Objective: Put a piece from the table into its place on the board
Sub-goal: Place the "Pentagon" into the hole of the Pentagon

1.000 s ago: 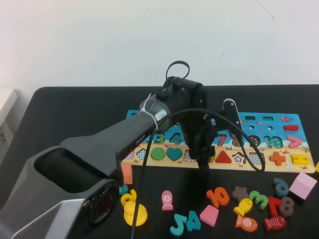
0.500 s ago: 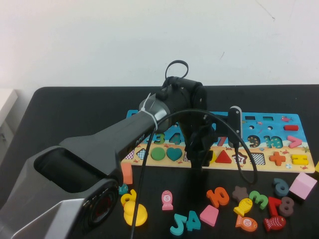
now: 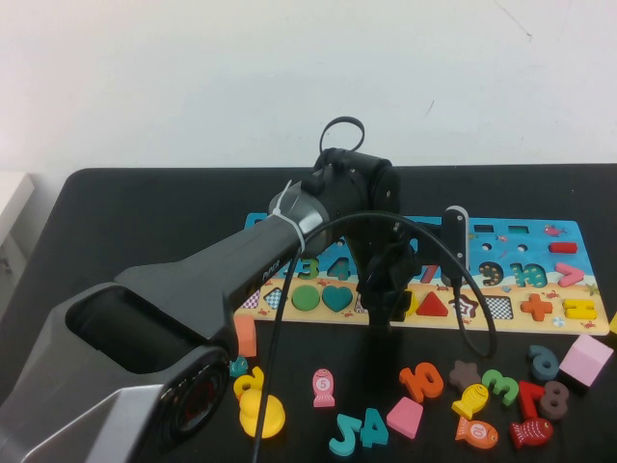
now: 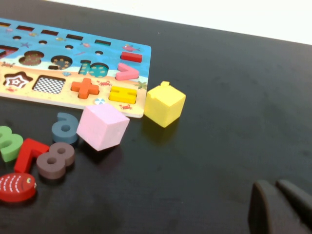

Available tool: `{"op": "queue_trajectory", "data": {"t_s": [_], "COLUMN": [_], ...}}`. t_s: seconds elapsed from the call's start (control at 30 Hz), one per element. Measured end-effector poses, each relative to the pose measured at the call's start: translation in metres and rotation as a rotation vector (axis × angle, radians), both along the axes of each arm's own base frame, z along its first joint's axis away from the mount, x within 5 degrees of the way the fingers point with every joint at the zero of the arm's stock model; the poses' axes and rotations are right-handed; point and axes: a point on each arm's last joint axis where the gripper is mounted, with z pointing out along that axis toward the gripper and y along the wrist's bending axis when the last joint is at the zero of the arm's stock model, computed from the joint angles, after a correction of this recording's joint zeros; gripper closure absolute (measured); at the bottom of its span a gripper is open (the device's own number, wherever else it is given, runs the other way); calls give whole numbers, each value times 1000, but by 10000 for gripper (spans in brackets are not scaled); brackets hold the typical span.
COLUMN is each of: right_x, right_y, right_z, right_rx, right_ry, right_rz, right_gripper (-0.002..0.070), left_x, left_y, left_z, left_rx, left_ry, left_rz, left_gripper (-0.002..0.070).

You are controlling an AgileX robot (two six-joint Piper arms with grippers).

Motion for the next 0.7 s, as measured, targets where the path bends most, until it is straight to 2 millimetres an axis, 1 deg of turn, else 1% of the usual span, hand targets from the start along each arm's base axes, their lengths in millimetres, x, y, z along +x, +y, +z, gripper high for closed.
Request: {"op": "queue_trajectory", "data": {"t_s": [0.33, 0.53, 0.7], "right_x": [0, 0, 0], "right_y": [0, 0, 0], "right_z": [0, 0, 0], "right_rx": [0, 0, 0], "right_ry": [0, 0, 0], "right_rz": [0, 0, 0], "right_gripper": [658, 657, 657], "left_x": [0, 1, 2], "left_y": [0, 0, 1], "left_z": [0, 0, 0], "left_rx": [-2, -13, -28], "left_ry": [4, 22, 44], "left_rz": [10, 83, 185], "left_gripper": [372, 372, 372]}}
